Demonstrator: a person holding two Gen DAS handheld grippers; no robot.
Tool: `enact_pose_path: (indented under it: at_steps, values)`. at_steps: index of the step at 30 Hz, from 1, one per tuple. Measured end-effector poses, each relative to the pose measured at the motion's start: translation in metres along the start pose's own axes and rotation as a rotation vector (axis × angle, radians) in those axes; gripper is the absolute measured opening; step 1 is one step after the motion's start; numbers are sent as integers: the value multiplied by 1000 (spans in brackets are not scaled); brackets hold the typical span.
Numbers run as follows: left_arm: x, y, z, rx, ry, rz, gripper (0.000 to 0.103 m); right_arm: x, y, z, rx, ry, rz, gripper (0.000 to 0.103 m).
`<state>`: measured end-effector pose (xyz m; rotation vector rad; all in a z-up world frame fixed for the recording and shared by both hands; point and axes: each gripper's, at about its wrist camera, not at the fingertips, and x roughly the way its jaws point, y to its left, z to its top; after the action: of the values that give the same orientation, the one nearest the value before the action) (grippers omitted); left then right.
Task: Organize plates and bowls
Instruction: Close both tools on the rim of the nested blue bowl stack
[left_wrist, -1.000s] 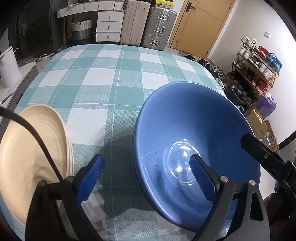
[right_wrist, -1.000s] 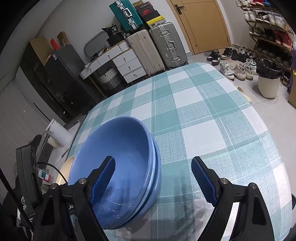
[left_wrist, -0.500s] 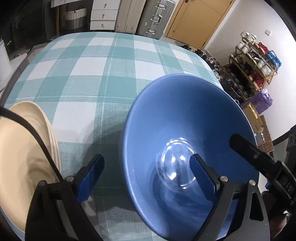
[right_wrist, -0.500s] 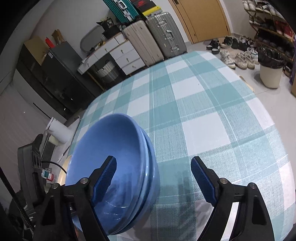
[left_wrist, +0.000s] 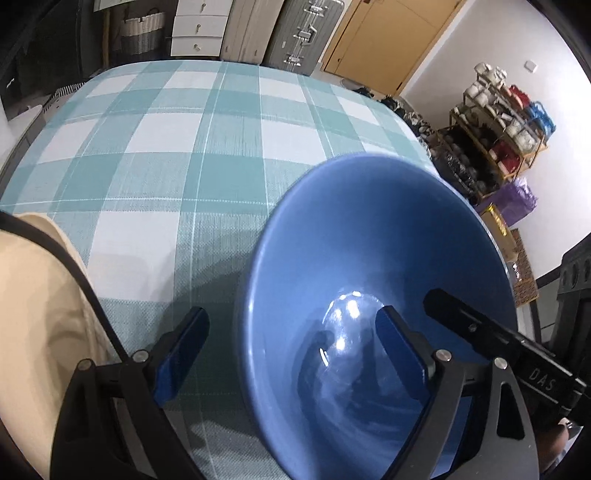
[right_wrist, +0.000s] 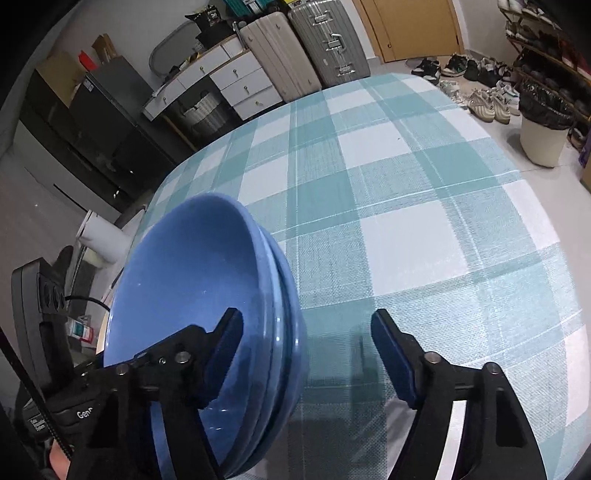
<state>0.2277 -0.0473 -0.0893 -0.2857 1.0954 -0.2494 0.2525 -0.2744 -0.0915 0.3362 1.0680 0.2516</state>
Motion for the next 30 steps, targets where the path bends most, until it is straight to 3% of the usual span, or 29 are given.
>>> enact_pose_path:
  at_steps: [2,4,5,7,9,10,14,16,30]
  values:
    - [1,1,2,3,9,-5,81,1,0,1,4,2,-6,71]
    - [3,2,4,10,29,-17,59,6,-1,3,25,33,15,70]
    - [4,4,5,-4,37,-28,56,11,-2,4,42,67,39,69]
    - [7,7,6,-12,54,-62,43,17,-1,4,58,111,74,54]
    - [9,8,7,-13,72,-88,34,19,4,4,41,117,61,47]
    - [9,8,6,-9,76,-84,33,21,7,4,30,119,56,36]
    - [6,7,3,15,73,-71,28,25,12,3,18,124,11,29]
    - [4,7,2,19,72,-62,25,24,14,3,13,119,-16,20]
    - [-15,12,6,-14,64,-43,24,20,23,7,23,109,-6,18]
